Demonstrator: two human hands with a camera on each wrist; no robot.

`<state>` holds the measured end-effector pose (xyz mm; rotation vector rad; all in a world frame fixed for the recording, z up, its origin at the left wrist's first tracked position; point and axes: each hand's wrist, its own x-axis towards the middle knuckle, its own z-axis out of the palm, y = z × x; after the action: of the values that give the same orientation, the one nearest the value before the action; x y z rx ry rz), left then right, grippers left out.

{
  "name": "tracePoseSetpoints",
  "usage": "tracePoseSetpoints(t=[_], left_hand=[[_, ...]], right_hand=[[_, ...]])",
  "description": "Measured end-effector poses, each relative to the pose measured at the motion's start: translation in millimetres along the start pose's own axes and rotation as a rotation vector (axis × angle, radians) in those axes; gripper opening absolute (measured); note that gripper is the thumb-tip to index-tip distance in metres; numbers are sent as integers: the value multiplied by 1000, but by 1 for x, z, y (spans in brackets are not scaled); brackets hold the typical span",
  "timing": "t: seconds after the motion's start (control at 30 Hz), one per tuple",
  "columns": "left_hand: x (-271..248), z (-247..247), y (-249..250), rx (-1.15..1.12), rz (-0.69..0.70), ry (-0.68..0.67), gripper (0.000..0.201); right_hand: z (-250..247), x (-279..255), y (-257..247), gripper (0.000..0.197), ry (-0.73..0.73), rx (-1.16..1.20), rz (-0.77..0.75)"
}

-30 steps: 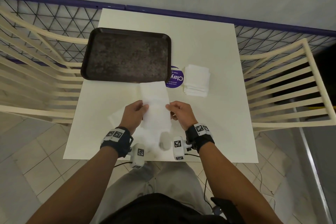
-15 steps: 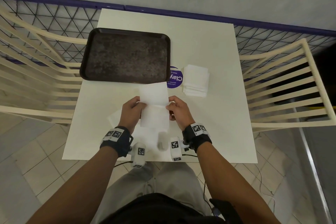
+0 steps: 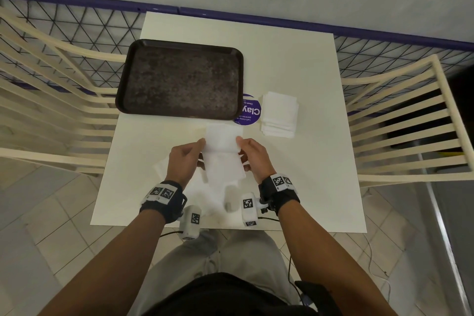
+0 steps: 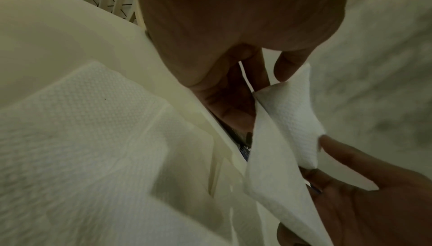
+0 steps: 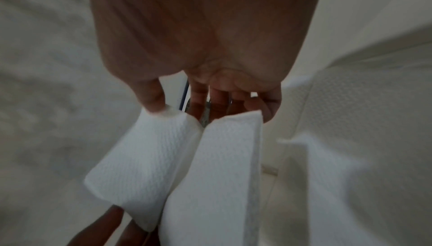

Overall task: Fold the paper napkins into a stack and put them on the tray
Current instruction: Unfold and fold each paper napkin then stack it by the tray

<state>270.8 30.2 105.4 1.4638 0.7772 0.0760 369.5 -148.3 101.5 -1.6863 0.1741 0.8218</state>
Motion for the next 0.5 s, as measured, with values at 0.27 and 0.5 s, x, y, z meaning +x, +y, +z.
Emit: tracePoseSetpoints(t=[0.27, 0.5], left_hand=[[7, -10, -7, 57, 33, -28, 15], [10, -9, -8, 75, 69, 22, 14]], right_hand=[[-3, 3, -2, 82, -65, 20, 72], [-3, 6, 4, 12, -9, -106, -128]])
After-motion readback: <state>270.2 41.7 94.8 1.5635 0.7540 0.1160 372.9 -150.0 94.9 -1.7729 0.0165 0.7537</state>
